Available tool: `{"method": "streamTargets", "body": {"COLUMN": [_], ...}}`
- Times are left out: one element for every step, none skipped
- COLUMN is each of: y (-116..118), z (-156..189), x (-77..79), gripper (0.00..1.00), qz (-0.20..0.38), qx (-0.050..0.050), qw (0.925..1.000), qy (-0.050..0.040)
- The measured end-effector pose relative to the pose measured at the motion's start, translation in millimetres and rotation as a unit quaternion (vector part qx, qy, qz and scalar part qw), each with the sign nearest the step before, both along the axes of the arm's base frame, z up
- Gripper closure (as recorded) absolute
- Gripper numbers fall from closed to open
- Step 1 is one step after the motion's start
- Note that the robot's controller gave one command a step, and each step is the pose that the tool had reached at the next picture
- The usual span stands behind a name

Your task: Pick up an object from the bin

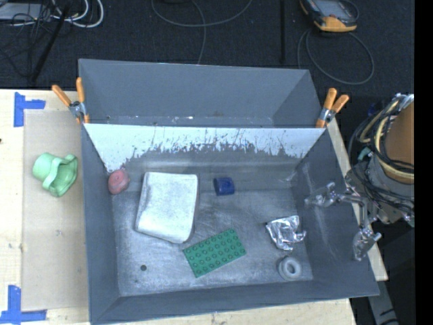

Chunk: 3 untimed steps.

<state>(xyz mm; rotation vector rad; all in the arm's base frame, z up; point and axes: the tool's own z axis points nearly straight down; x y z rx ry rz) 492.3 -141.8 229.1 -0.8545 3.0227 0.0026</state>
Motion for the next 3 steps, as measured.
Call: {"method": "streamTargets", "body": {"y": [47.0,46.0,46.9], "z": [-159.5,-156.0,-158.4], "x": [3.0,3.5,2.3], "gripper": [0.00,1.00,0.00], "qz": [0.133,0.133,0.134], "qx": [-0.001,-0.002,-0.001], "qw": [0.9912,0.9911,0.9910], "qy": [-0.0030,-0.0026,-0.0019]}}
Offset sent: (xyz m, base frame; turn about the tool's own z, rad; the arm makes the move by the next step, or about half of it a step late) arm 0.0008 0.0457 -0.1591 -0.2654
